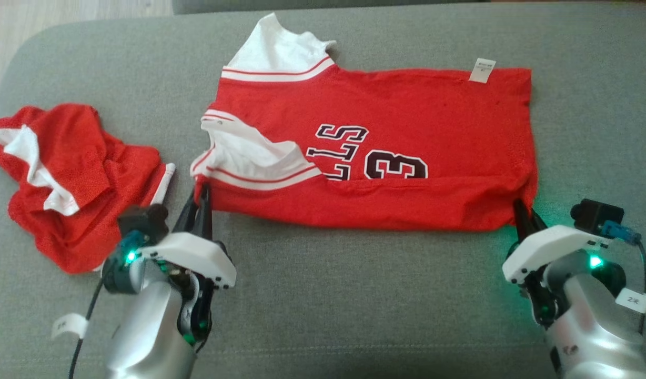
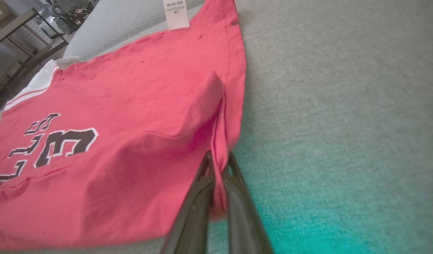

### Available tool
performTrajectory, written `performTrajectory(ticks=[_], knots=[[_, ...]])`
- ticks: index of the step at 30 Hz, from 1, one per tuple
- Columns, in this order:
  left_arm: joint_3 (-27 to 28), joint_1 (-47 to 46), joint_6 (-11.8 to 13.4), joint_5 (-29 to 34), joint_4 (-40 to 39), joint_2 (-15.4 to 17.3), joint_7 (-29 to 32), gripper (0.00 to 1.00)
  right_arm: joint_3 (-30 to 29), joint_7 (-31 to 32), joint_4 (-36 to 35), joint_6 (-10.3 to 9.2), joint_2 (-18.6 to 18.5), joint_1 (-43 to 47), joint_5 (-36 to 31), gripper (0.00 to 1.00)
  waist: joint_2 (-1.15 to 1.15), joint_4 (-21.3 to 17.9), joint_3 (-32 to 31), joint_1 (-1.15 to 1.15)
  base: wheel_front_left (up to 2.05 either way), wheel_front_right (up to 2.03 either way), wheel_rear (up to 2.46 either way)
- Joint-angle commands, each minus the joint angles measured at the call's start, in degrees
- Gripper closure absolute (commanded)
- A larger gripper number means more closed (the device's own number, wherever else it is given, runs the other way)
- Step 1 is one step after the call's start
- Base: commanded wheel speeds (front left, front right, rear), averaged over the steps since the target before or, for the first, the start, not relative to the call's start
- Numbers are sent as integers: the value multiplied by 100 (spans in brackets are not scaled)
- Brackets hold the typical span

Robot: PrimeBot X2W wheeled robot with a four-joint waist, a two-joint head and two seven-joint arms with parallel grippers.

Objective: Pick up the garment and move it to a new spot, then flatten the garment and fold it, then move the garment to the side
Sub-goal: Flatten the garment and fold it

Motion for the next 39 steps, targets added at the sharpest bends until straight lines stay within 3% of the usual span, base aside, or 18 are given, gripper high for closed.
performTrajectory(ticks=[1,9,16,26,27,28,29,34,39], knots=[[139,-35,17,49,-111,130,3,100,174,1,-145,40,-112,-21,45,100,0,-18,-91,0,0,0,0],[131,305,-1,-110,36,202,284,100,311,324,-422,40,-639,342,435,100,0,-10,-501,0,0,0,0],[19,701,-42,-192,-161,288,602,100,356,992,-999,40,-1143,928,834,100,0,73,-802,0,0,0,0],[-161,1192,75,-222,-497,352,1091,100,130,1669,-1837,40,-1245,1686,956,100,0,25,-959,0,0,0,0],[-166,1214,101,-216,-522,359,1106,58,68,1679,-1887,40,-1222,1729,925,59,0,14,-964,0,0,0,0],[-174,1226,151,-186,-547,372,1105,4,-2,1671,-1925,40,-1200,1763,867,0,0,5,-967,0,0,0,0],[-179,1231,198,-159,-573,380,1098,0,-75,1669,-1952,40,-1164,1788,814,0,0,-4,-969,0,0,0,0],[-65,1192,297,-261,-733,328,986,0,-313,1554,-2144,40,-980,1818,605,0,0,-40,-978,0,0,0,0],[138,1096,424,-346,-1111,275,563,0,-419,1077,-2773,40,-808,1840,453,0,0,-88,-976,0,0,0,0]])
